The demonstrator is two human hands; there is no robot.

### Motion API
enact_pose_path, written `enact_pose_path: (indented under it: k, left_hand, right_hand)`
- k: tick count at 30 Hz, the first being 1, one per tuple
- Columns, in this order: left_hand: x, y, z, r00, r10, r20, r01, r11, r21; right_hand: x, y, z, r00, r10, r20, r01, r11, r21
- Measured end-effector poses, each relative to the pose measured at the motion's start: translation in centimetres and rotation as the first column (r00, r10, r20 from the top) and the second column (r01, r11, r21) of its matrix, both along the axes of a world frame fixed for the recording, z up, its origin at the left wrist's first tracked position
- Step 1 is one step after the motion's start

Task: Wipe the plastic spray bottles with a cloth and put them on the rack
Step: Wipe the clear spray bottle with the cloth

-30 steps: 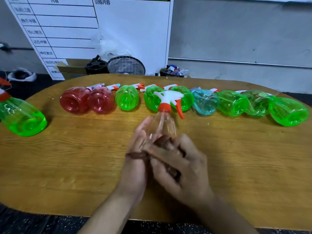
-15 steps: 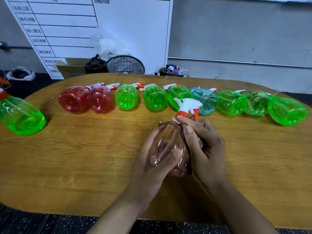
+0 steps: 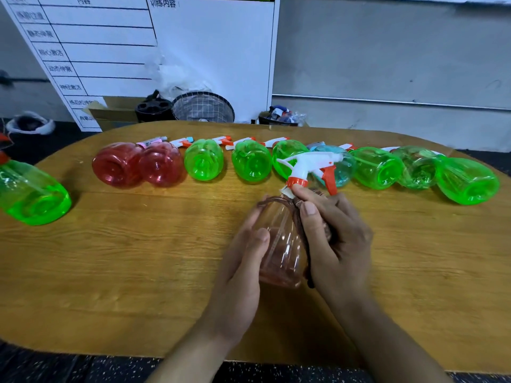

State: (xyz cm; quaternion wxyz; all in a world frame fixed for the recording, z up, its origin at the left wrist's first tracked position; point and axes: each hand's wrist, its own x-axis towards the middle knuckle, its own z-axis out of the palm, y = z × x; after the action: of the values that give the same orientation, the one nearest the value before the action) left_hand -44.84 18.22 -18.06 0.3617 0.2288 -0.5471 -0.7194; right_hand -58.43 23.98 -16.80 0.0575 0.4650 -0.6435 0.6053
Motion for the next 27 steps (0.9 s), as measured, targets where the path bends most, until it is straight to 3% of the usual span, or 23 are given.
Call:
enact_pose_path:
  k: [5,10,12,16,19,22,27]
  left_hand:
    - [0.2,-0.9,0.2,0.997,0.078,-0.026,-0.078,0.997,0.031]
    - [0.9,-2.4,0.6,0.99,0.078,-0.12,-0.069,0.994,0.084]
    - [0.8,-2.2,0.6,0.992,0.072,-0.103,-0.063,0.994,0.091]
    - [0.0,-1.0,0.0,0.996,0.083,0.011,-0.083,0.996,0.011]
    - [0.0,-0.8,-0.3,0.996,0.074,0.052,-0.074,0.997,-0.005]
    - [0.2,-1.4,-0.3,0.993,0.118,-0.005,-0.117,0.992,0.036]
    - [0.8,-2.4,0.4,0.987,0.096,-0.128,-0.082,0.991,0.108]
  right_hand:
    - [1.7,0.2,-0.4,0.98,0.12,-0.157,-0.107,0.99,0.091]
    - [3.1,0.5,-1.5,0.837,0.264,-0.48,-0.241,0.964,0.11]
    - [2.5,0.5,-1.3,0.843,0.23,-0.486,-0.217,0.972,0.084]
    - [0.6,0.2,-0.5,0.972,0.072,-0.225,-0.065,0.997,0.037]
    - [0.5,-0.1,-0.6,0.99,0.01,-0.143,-0.001,0.998,0.065]
    - [2.2,0.3,-0.9,0.964,0.106,-0.243,-0.086,0.992,0.091]
    - [3.5,0.3,-1.8,0.81,0.194,-0.554,-0.178,0.981,0.082]
